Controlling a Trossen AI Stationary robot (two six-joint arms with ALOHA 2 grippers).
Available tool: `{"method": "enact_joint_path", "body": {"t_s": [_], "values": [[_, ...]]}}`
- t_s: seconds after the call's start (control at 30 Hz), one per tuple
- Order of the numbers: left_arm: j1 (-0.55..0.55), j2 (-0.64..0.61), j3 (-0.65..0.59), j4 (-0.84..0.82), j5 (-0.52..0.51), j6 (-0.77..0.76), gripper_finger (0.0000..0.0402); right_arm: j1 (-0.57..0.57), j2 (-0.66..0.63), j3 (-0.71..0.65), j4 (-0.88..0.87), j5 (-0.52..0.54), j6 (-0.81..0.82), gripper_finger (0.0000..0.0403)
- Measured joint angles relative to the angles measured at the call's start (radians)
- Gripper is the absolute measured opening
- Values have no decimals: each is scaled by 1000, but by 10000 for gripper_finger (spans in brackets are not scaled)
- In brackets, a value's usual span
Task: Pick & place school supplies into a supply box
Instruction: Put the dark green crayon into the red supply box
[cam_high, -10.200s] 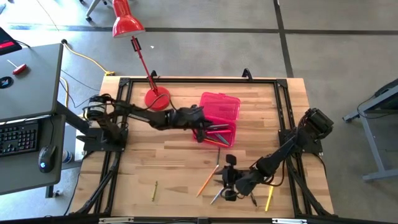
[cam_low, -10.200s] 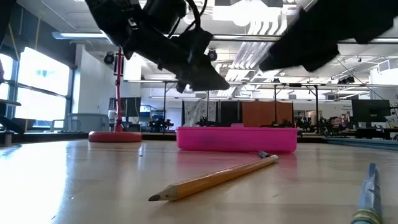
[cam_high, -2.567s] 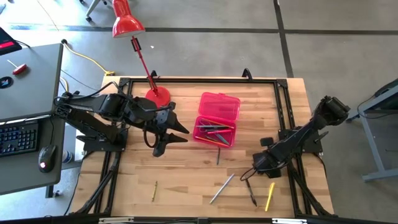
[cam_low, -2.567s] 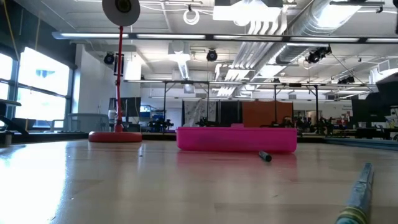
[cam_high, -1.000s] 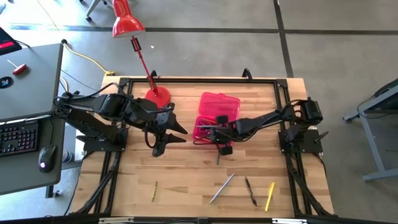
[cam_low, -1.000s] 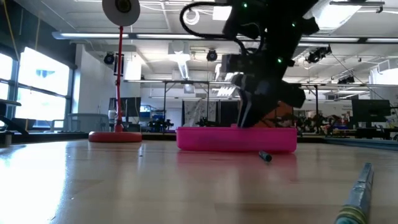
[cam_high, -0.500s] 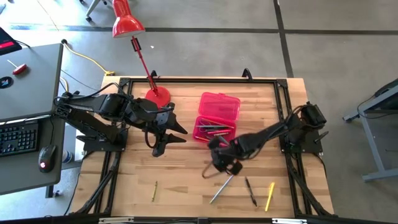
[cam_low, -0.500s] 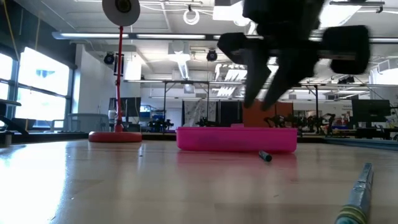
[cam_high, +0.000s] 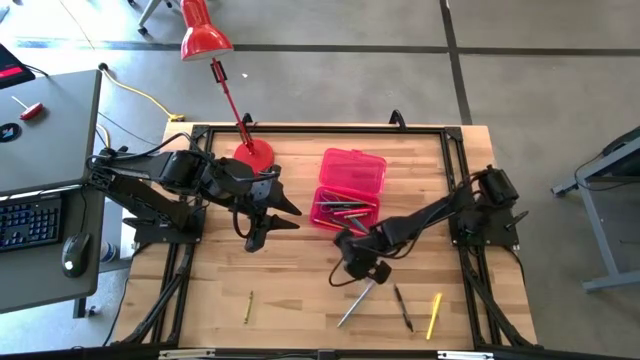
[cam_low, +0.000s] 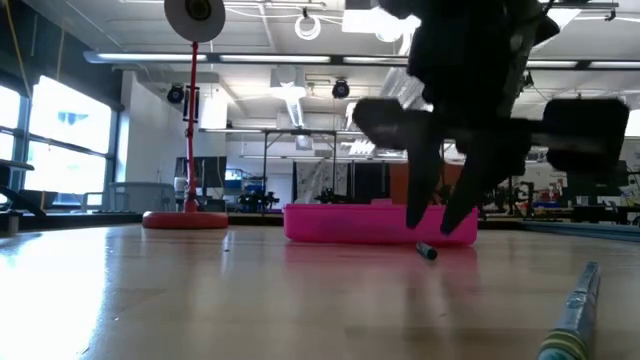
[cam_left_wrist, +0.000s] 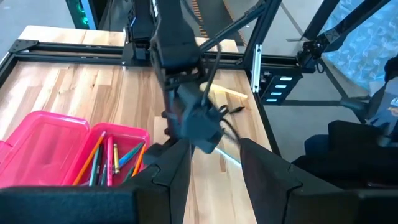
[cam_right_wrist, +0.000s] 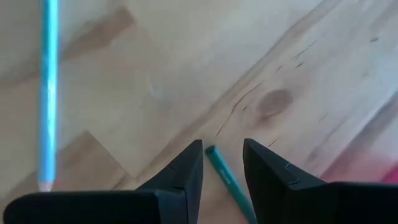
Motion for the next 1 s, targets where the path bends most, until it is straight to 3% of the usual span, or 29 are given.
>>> {"method": "enact_joint_path", "body": {"t_s": [0.37,0.67,0.87,1.0], "values": [[0,0,0,0,0,3,172,-41,66,3,-13,-32,-108,92],[0,0,0,0,0,3,172,-56,69,3,-20,-54,-134,8],[0,0,0,-1,0,3,172,-41,71,-2,54,-87,-116,25],[0,0,0,-1,0,3,172,-5,79,50,66,-58,-47,14]]}}
